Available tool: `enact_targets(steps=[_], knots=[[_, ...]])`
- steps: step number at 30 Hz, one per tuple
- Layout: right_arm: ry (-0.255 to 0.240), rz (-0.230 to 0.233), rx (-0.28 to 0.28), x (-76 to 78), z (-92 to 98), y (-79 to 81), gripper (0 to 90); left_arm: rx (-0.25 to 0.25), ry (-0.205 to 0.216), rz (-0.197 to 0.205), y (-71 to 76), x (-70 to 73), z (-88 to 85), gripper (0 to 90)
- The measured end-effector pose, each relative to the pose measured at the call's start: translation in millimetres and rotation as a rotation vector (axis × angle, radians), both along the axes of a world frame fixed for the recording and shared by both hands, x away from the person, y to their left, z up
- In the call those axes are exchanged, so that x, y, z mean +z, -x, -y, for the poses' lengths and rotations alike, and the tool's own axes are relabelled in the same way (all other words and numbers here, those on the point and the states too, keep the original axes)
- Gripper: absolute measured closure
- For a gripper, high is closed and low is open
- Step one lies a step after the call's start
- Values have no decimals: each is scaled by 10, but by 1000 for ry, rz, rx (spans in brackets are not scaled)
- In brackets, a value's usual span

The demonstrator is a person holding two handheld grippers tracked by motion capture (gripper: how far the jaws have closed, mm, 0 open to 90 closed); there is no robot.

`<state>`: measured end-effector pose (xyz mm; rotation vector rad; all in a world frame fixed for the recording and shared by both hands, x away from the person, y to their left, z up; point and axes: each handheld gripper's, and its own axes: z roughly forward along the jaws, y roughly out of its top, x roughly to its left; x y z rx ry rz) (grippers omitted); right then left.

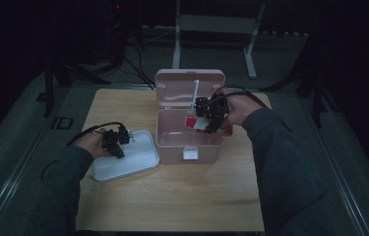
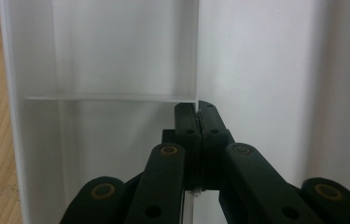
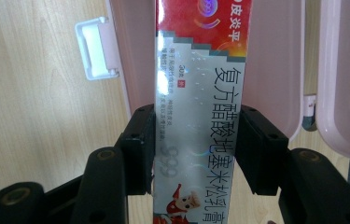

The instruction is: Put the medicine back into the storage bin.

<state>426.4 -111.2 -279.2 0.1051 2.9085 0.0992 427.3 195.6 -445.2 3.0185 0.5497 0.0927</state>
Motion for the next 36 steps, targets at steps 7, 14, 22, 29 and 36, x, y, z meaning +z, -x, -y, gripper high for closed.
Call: enact_targets(steps=[7, 14, 22, 29, 36], knots=[[14, -5, 21, -46, -68, 17, 513, 0, 2, -5, 1, -14, 5, 887], [28, -8, 42, -95, -163, 26, 513, 1, 5, -4, 2, -26, 4, 887], [33, -9, 59, -143, -231, 31, 513, 1, 4, -6, 1, -29, 5, 887], [31, -24, 86, -208, -346, 49, 513, 1, 11, -11, 0, -39, -1, 887], [36, -40, 103, -269, -426, 56, 513, 3, 12, -15, 0, -48, -1, 887]])
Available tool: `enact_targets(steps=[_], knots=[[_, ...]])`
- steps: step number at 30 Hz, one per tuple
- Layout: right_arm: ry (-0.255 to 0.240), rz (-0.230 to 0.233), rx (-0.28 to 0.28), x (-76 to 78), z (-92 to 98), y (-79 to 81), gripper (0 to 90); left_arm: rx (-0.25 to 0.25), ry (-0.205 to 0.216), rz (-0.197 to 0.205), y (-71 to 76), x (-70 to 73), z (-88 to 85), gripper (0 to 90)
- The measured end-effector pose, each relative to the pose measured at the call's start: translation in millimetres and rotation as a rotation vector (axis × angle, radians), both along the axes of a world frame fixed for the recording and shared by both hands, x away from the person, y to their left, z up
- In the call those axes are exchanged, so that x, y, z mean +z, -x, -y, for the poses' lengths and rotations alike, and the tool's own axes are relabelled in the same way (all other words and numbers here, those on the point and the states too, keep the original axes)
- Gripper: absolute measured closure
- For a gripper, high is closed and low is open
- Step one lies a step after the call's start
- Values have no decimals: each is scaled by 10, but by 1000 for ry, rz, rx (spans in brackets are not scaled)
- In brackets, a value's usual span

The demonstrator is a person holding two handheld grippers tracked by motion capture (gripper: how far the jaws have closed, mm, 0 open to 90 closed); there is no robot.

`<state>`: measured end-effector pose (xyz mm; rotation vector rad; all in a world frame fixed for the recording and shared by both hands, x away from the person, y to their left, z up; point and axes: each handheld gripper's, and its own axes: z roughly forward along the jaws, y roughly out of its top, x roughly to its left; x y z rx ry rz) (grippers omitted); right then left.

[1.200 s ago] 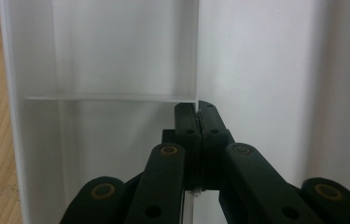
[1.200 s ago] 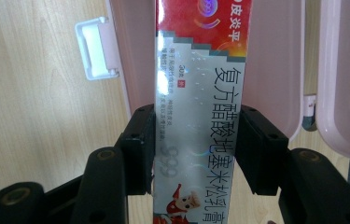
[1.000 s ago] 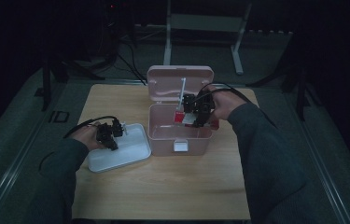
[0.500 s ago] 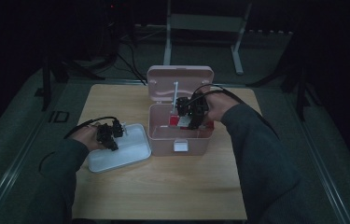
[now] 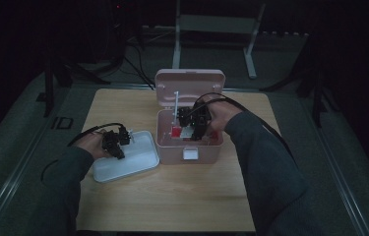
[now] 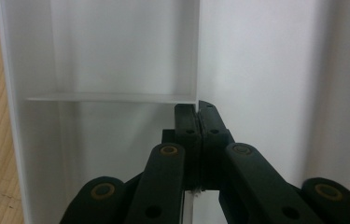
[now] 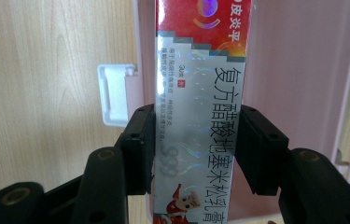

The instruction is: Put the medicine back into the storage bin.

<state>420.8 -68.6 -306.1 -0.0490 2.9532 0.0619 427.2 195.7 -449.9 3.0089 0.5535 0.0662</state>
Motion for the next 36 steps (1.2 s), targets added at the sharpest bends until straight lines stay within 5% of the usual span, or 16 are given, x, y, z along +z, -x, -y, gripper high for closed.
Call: enact_targets(steps=[36], knots=[[28, -22, 28, -187, -156, 15, 512, -6, 1, -8, 7, -60, 10, 887]])
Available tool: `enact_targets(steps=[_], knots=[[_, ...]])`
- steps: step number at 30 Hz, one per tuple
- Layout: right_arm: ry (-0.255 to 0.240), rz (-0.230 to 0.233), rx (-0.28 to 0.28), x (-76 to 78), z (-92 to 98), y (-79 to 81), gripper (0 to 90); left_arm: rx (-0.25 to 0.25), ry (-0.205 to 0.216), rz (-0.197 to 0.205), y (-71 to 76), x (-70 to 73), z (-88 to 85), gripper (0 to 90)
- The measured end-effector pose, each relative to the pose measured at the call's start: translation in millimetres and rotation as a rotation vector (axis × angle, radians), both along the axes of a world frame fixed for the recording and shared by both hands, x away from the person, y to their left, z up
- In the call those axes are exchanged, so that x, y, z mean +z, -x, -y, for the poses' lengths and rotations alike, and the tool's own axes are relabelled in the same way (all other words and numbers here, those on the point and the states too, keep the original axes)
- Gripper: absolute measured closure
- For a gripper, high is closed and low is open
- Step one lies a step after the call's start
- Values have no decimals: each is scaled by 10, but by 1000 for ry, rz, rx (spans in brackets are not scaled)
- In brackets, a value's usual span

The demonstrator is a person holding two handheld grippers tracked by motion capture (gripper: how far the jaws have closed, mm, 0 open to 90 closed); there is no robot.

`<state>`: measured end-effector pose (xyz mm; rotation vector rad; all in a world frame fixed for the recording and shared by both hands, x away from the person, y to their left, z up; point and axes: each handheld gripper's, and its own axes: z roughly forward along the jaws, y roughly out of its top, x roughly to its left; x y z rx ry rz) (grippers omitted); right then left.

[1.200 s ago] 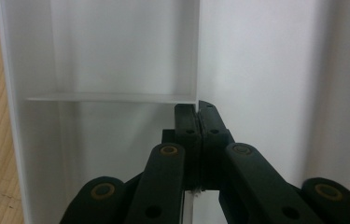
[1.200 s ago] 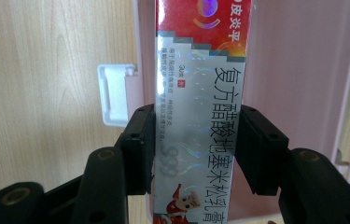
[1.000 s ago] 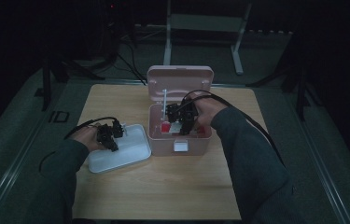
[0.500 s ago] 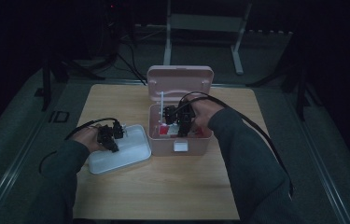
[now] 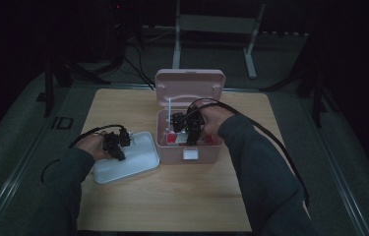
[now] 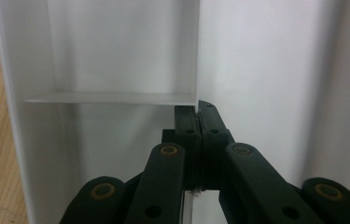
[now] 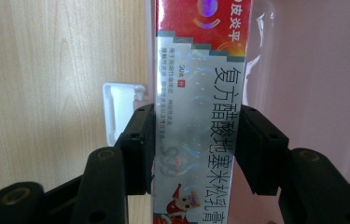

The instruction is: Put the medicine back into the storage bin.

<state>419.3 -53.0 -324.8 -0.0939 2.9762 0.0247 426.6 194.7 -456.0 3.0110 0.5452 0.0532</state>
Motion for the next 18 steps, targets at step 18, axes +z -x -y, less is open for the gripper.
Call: enact_targets(steps=[18], knots=[[2, -21, -4, -36, -9, -13, 510, -1, 4, -3, -4, -1, -6, 887]])
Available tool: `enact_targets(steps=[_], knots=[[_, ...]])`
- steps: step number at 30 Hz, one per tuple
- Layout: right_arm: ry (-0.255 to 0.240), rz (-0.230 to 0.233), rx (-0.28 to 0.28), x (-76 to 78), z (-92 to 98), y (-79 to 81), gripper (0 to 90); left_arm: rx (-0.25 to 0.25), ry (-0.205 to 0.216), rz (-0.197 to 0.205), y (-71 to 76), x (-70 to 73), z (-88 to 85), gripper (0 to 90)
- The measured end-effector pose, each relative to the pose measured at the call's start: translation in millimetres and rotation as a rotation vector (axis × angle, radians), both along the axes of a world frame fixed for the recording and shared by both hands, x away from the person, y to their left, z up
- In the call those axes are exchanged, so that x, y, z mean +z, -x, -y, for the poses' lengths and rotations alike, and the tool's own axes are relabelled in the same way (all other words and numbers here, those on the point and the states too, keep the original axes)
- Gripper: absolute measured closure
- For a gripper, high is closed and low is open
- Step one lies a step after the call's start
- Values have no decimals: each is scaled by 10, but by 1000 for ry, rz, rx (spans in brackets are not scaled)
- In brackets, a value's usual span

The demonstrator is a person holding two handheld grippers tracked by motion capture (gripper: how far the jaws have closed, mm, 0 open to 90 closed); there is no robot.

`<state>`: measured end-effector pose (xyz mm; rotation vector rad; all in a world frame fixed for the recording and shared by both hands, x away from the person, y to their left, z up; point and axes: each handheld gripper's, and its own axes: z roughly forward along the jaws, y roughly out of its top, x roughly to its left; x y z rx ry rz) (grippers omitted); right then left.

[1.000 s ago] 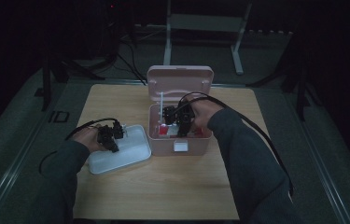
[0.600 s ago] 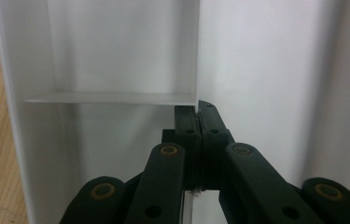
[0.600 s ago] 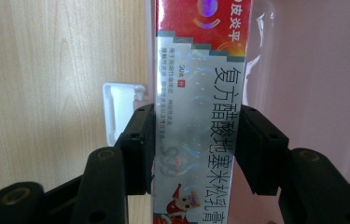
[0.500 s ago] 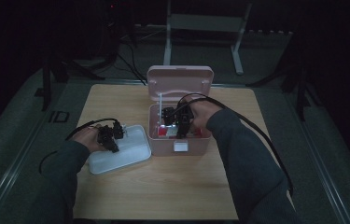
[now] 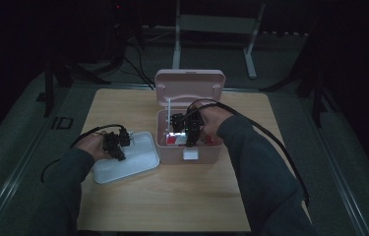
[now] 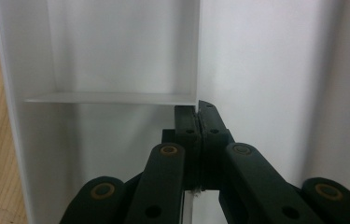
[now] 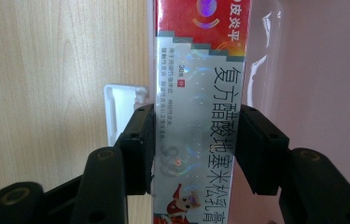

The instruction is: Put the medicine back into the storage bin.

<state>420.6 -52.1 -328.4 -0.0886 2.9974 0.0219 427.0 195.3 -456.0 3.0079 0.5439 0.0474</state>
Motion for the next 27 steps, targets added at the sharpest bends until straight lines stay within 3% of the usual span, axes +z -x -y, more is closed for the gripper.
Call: enact_targets(steps=[27], knots=[[3, -27, -19, -50, -6, -26, 496, 0, 6, -2, -4, -1, -7, 887]])
